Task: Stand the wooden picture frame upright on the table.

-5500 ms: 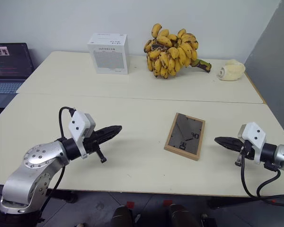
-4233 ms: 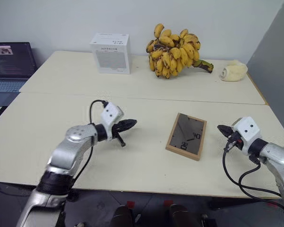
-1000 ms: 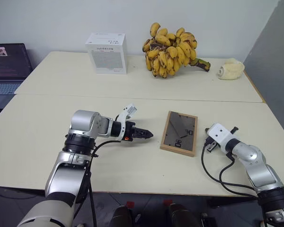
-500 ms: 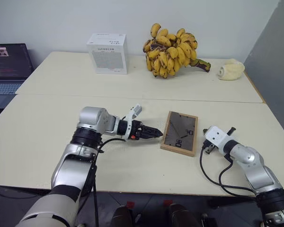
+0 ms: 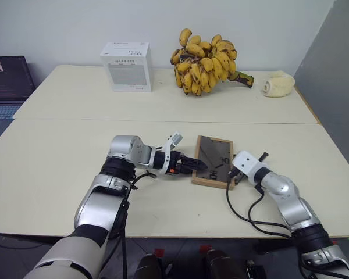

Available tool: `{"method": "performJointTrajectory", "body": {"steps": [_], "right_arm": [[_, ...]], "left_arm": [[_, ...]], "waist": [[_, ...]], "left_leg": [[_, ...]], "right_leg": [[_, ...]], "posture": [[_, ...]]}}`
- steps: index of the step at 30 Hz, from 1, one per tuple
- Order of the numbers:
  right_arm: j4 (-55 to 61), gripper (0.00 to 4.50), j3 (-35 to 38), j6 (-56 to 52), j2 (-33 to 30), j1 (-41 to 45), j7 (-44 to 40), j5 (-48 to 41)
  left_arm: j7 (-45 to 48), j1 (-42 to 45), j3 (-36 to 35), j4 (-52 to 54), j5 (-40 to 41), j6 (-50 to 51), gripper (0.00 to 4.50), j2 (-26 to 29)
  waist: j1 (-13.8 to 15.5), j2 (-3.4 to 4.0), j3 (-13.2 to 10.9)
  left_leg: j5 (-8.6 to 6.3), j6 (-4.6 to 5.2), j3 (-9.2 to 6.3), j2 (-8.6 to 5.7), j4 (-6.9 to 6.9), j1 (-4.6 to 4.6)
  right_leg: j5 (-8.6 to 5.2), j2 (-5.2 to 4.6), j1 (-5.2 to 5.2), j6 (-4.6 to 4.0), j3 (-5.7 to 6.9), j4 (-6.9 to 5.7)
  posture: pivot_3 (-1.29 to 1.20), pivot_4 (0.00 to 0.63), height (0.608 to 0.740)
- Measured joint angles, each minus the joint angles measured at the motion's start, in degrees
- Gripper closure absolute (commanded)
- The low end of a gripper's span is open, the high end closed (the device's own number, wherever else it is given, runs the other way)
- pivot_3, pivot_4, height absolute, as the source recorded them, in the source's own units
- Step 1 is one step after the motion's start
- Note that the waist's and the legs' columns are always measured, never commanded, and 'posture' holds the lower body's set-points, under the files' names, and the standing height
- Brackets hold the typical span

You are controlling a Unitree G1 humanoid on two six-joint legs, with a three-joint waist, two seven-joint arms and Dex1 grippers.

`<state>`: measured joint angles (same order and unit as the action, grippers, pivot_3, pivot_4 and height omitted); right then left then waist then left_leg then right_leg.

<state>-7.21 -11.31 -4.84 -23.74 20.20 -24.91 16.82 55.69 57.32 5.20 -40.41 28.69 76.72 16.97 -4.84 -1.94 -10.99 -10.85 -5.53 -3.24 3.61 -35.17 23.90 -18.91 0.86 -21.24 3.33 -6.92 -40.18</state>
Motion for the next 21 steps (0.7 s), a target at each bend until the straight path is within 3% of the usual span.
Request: {"method": "performJointTrajectory", "body": {"steps": [13,21], "right_arm": [[-0.9,4.5,-1.0,0.3,0.2,1.1,0.0,-0.1],[-2.2,4.5,-1.1,1.1,0.0,1.8,0.1,0.0]], "left_arm": [[-0.3,0.4,-1.7,0.0,0.2,0.5,0.59,0.2],[4.7,0.4,0.5,2.1,0.6,1.7,2.06,3.2]], "waist": [[0.1,0.0,0.0],[0.1,0.0,0.0]], "left_leg": [[0.0,0.0,0.0,-0.02,0.01,0.03],[0.0,-0.01,0.0,-0.02,0.0,0.02]], "right_leg": [[0.0,-0.02,0.0,0.0,0.01,0.04],[0.0,-0.02,0.01,0.0,0.02,0.03]], "posture": [[0.0,0.15,0.74],[0.0,0.15,0.74]]}}
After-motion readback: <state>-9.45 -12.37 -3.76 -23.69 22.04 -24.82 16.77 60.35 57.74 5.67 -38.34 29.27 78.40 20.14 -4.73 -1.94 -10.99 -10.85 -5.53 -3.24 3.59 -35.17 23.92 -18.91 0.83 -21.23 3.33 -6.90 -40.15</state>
